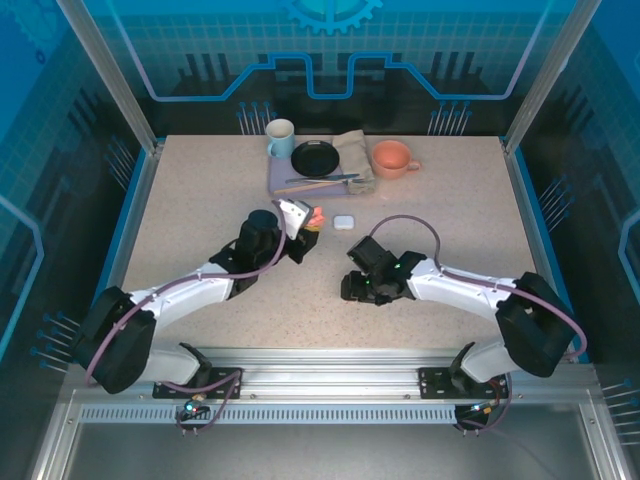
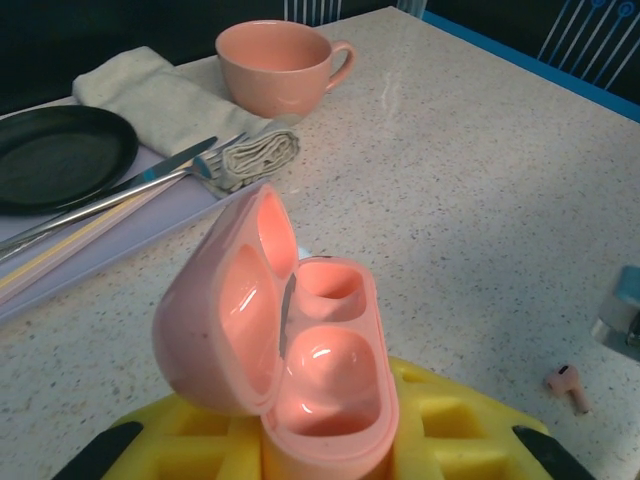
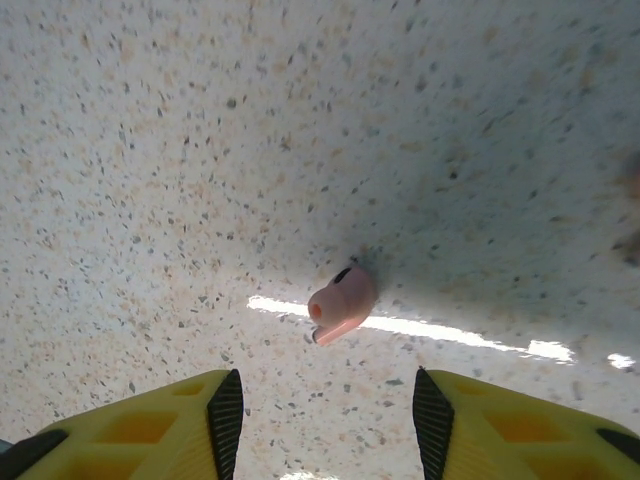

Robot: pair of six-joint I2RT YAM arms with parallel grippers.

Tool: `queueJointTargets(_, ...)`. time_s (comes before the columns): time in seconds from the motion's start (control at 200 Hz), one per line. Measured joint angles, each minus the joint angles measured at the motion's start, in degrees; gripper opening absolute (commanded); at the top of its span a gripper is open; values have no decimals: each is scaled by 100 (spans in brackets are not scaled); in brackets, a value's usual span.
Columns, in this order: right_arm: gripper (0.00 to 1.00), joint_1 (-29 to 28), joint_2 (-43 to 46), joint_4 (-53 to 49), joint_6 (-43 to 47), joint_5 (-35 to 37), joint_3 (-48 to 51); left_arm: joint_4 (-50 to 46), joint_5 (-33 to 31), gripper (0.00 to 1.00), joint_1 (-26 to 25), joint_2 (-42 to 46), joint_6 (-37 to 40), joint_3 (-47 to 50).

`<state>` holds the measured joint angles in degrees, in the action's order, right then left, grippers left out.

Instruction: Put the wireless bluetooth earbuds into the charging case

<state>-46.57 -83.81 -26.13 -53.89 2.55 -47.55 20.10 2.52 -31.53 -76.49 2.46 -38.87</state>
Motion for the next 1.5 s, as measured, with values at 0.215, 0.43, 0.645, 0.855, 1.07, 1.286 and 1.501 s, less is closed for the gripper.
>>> queueJointTargets(0.215, 48, -184, -669, -140, -229, 79, -428, 39, -2, 0, 286, 308, -105, 243)
queueJointTargets(0.43, 45, -205, -944, -459, -365, 533, -673, 175, 4, 0, 367, 468, -109, 321)
queueJointTargets(0.645, 40, -181, -1141, -717, -369, 848, -743, 238, 9, 0, 400, 468, -184, 380)
queueJointTargets(0.855, 41, -55, -835, -772, -374, 964, -457, 278, 9, 0, 402, 468, -251, 380)
queueJointTargets(1.07, 41, 212, -155, -885, -398, 1008, 66, 278, 28, 0, 407, 468, -251, 380)
queueJointTargets(1.286, 41, 254, 365, -857, -501, 828, 385, 284, 31, 0, 407, 466, -251, 380)
queueJointTargets(1.501, 50, 225, 166, -640, -597, 437, 356, 295, 81, 0, 407, 444, -256, 380)
